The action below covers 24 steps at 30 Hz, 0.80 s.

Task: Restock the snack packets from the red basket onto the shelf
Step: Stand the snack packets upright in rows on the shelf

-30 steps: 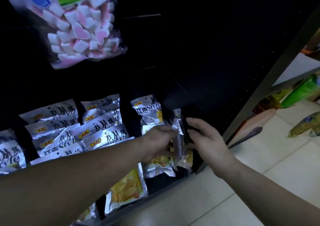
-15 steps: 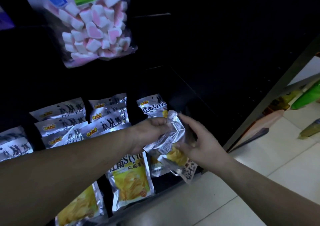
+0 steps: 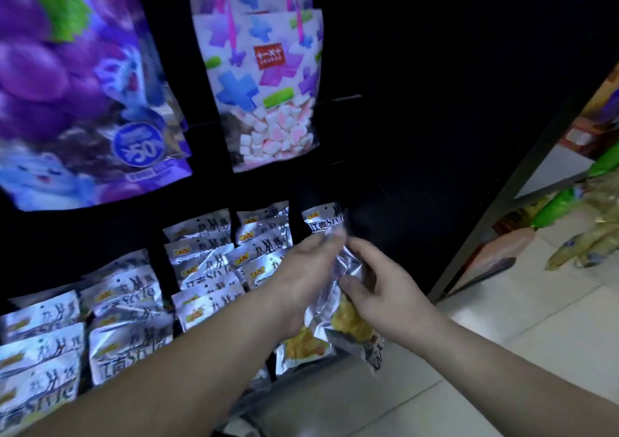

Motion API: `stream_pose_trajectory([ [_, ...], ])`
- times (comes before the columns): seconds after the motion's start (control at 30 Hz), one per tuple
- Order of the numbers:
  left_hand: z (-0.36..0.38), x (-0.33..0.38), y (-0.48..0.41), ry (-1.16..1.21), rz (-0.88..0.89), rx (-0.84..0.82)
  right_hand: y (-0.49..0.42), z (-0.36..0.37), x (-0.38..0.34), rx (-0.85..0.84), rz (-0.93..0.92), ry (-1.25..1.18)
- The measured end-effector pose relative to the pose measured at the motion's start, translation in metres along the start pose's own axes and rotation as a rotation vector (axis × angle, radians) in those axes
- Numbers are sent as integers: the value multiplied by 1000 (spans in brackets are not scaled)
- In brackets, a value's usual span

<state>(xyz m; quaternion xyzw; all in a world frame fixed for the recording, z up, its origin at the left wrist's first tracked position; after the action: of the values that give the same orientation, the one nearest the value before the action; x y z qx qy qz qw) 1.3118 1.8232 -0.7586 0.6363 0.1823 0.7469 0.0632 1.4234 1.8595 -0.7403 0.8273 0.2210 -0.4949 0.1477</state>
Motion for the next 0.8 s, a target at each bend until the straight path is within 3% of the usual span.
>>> stream_pose_trajectory([
  [0.13, -12, 8, 29, -41, 76, 62, 15, 11, -21, -15, 18, -4],
  [0.27, -26, 22, 35, -75, 65, 137, 23, 1, -19, 88, 102, -90],
  [0.47, -74, 26, 24, -54, 101, 310, 27, -31, 7, 262, 137, 72],
  [0.8, -85, 58, 14, -297, 366, 232, 12, -71, 3, 423, 91, 400],
])
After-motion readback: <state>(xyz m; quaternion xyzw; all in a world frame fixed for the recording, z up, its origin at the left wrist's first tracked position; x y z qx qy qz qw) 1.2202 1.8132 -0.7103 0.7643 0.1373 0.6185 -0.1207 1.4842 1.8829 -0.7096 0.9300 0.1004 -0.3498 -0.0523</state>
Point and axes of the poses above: each hand's wrist, its own y-axis away from the middle knuckle, its own z-axis out of the palm, x = y × z, the point moved 9 cm from there along -y, towards the middle knuckle, and after that the axes turned 5 degrees about z, right-handed, at the moved point
